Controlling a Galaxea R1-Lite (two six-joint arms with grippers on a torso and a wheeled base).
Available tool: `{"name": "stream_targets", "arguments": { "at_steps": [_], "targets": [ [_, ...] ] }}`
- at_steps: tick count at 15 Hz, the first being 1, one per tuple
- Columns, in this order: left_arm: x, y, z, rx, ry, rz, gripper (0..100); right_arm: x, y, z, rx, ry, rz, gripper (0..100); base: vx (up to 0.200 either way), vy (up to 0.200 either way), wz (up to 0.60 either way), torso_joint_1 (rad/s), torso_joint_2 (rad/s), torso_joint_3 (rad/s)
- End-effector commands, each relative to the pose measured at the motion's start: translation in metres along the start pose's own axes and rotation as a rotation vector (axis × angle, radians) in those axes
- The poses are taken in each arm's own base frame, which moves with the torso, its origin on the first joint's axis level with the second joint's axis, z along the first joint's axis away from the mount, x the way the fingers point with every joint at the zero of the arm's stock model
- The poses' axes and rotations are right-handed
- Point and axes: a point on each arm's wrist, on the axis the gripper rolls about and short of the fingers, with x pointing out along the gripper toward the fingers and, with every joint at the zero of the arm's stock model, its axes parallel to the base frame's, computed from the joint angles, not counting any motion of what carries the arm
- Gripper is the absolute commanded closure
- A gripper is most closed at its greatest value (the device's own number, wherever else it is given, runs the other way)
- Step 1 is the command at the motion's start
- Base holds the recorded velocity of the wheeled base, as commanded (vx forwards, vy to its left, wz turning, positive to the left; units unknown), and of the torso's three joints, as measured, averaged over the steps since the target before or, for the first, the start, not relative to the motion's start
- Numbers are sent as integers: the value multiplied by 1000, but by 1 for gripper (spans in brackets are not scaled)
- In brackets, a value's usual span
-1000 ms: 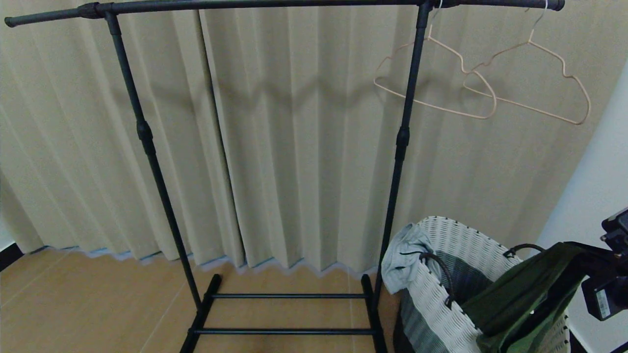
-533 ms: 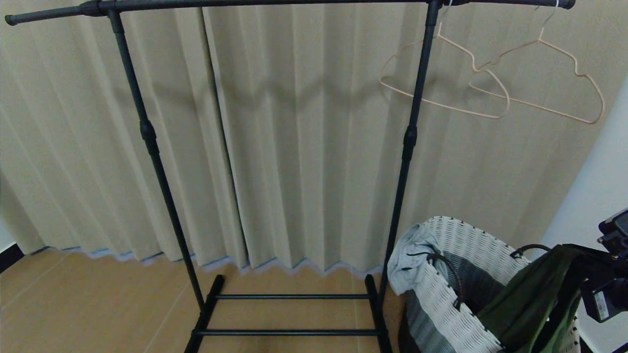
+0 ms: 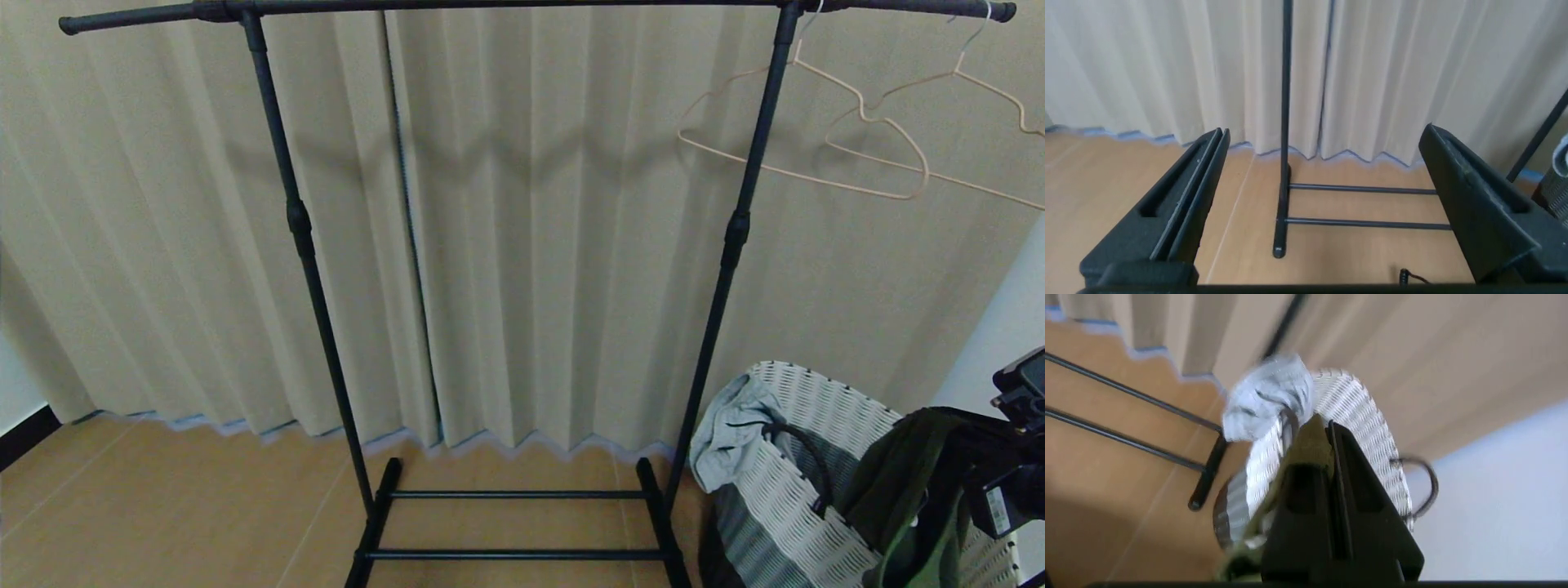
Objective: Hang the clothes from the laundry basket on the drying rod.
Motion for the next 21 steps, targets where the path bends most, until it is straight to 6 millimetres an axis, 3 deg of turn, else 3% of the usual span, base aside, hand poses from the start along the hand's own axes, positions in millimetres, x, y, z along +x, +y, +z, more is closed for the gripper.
{"name": "stream_targets", "arguments": {
  "at_steps": [1, 10, 12, 15, 16, 18, 19, 21],
  "targets": [
    [0, 0, 0, 0, 0, -1, 0, 1, 0, 0, -1, 1, 2, 100, 0, 0, 0, 0, 0, 0],
    [0, 0, -1, 66, 6, -15, 0, 0, 6, 3, 4, -25, 46, 100, 0, 0, 0, 0, 0, 0],
    [0, -2, 2, 68, -20, -82, 0, -1, 10, 10, 8, -56, 78, 100, 0, 0, 0, 0, 0, 0],
    [-7, -7, 28, 78, -141, -314, 0, 5, 21, 28, 19, -101, 163, 100, 0, 0, 0, 0, 0, 0],
    [-5, -9, 55, 83, -129, -396, 0, 9, 26, 43, 49, -131, 204, 100, 0, 0, 0, 0, 0, 0],
    [5, -11, 83, 82, -95, -422, 0, 12, 31, 54, 72, -153, 233, 100, 0, 0, 0, 0, 0, 0],
    [26, -12, 112, 75, -35, -431, 0, 13, 34, 68, 107, -185, 261, 100, 0, 0, 0, 0, 0, 0],
    [61, -16, 139, 72, -1, -461, 0, 14, 36, 85, 152, -227, 286, 100, 0, 0, 0, 0, 0, 0]
  ]
}}
